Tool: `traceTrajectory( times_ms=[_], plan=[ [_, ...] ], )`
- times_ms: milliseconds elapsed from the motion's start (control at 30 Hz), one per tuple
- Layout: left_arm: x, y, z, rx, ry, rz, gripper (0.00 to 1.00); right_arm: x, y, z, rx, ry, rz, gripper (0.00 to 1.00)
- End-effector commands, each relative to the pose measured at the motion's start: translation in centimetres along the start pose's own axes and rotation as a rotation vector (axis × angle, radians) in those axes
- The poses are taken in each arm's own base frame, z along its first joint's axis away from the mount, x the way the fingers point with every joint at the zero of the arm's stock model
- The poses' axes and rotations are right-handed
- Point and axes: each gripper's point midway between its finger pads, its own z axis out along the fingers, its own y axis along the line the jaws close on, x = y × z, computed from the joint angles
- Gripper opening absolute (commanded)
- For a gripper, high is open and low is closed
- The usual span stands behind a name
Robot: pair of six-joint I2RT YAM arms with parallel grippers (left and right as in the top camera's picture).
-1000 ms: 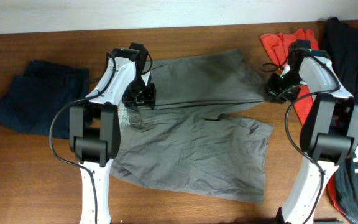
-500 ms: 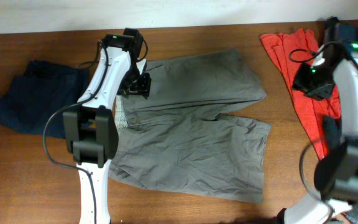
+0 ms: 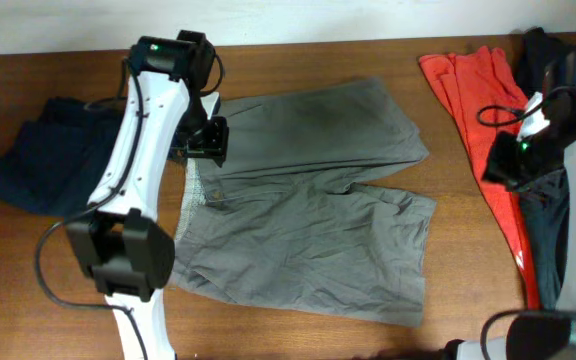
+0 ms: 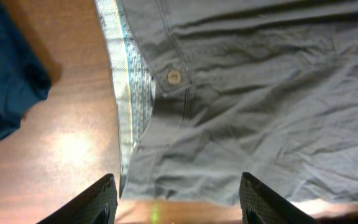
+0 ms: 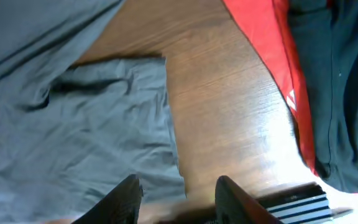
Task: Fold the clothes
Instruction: 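Move both grippers to the bottom leg hems and grasp them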
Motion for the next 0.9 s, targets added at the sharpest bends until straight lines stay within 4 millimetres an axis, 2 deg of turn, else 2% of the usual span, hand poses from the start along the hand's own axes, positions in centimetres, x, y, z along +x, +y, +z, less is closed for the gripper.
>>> traceTrajectory(
  times_ms=[0, 100, 133, 233, 267, 433, 567, 667, 700, 867],
  plan=[
    [1.6, 0.6, -4.2, 0.001, -0.105, -0.047, 0.63, 1.8, 1.4, -1.4, 0.003, -0.038, -0.077, 0.44],
    [3.5, 0.8, -5.2, 0.003, -0.120, -0.060, 0.63, 3.3, 2.4, -1.2, -0.005, -0.037, -0.118, 0.44],
    [4.8, 1.0, -5.7, 0.001, -0.124, -0.067, 0.63, 4.3, 2.9, -0.6, -0.009, -0.031, -0.127, 0.44],
    [6.8, 1.9, -6.1, -0.031, -0.149, -0.089, 0.63, 6.3, 3.3, 1.0, -0.012, -0.010, -0.121, 0.44],
    [7.8, 2.0, -6.2, -0.029, -0.181, -0.097, 0.63, 8.0, 3.5, 2.1, -0.017, 0.013, -0.108, 0.45],
    [10.1, 2.4, -4.9, -0.003, -0.279, -0.170, 0.65, 12.6, 4.5, 5.3, -0.049, 0.076, -0.063, 0.47],
    [12.5, 3.2, -1.9, 0.023, -0.318, -0.270, 0.72, 15.4, 4.2, 7.4, -0.031, 0.118, -0.002, 0.47],
    [14.2, 3.0, 1.7, 0.092, -0.310, -0.303, 0.77, 17.4, 4.0, 9.2, -0.008, 0.156, 0.041, 0.47],
    [14.6, 2.5, 3.6, 0.142, -0.289, -0.312, 0.79, 18.3, 4.0, 10.2, -0.002, 0.186, 0.056, 0.47],
    [15.6, 2.2, 8.7, 0.197, -0.217, -0.355, 0.79, 20.1, 4.6, 13.0, -0.041, 0.247, 0.108, 0.46]
  ],
)
